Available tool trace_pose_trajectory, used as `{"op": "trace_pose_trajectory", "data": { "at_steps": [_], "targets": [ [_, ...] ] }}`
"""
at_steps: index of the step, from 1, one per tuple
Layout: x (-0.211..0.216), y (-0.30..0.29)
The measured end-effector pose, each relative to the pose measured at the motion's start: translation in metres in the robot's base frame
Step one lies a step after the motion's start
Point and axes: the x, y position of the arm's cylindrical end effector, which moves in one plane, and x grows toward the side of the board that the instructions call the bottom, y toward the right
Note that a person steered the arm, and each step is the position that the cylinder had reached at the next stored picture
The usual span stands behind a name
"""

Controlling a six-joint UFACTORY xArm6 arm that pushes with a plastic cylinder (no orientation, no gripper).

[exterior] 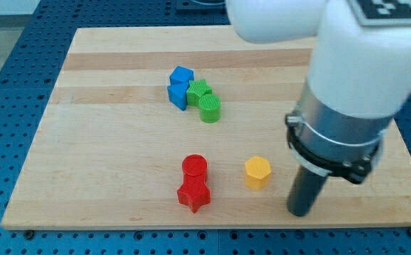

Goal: Move the yellow hexagon into the red star

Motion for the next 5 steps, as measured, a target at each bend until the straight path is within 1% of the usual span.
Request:
{"op": "trace_pose_trajectory", "data": {
  "at_steps": [1,2,3,4,5],
  "targets": [
    [-0.001,0.033],
    [-0.047,0.033],
    [-0.050,0.032],
    [-0.044,0.014],
    [-0.023,-0.030]
  ]
}}
